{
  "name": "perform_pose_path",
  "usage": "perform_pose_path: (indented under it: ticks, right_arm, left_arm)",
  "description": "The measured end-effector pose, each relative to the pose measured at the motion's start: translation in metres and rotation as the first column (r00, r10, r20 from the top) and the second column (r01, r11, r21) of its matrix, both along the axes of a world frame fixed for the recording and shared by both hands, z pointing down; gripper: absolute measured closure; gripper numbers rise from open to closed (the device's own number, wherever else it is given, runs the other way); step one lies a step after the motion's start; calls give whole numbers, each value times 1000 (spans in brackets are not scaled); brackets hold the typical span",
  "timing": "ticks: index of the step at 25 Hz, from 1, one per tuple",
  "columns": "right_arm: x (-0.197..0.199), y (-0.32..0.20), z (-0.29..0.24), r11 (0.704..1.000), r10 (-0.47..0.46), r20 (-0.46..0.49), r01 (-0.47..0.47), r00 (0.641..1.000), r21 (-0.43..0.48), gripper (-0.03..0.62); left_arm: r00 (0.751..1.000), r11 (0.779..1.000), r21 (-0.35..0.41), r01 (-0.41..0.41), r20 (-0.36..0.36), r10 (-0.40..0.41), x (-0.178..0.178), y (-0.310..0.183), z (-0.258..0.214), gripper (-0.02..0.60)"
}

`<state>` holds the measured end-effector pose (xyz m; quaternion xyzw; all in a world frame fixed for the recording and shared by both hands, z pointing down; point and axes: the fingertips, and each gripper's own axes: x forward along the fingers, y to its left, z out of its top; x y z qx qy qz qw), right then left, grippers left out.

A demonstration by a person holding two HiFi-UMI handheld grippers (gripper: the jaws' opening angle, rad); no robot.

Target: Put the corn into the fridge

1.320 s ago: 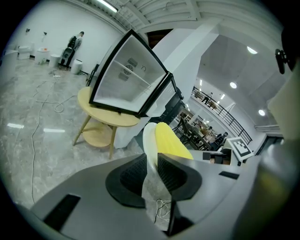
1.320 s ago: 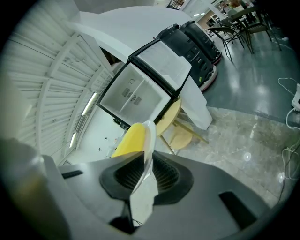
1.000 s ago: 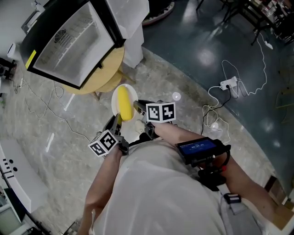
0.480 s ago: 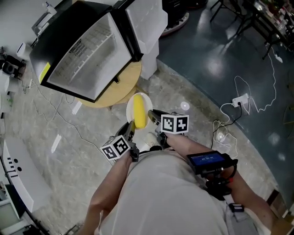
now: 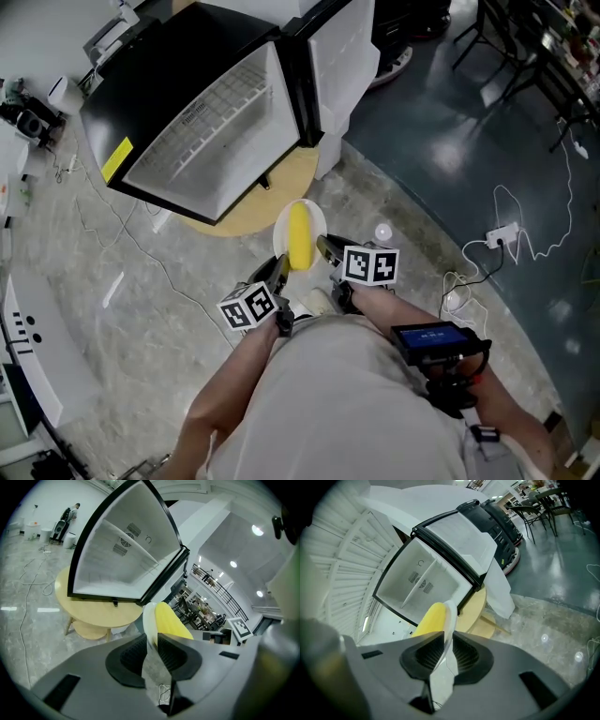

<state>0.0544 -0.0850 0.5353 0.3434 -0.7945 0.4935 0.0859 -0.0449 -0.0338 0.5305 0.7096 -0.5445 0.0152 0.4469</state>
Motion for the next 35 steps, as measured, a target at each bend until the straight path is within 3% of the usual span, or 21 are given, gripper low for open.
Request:
perform_pose_path:
  ticks: [12,21,35]
  right_arm:
    - [-36,-20,-4,998,-66,-23,66,998,10,536]
    - [-54,-43,0,986,-165,-30,165,986,3,536]
    - [-81,-130,-7,921,-385,-27,386,922,44,536]
  left_arm:
    - [998,998,6,62,-18,-62,-33,-13,-2,505]
    - [988,988,-8,154,-13,-154,-45,-27,2,505]
    - [934,934,0,356,-17,-356,-52,-97,5,505]
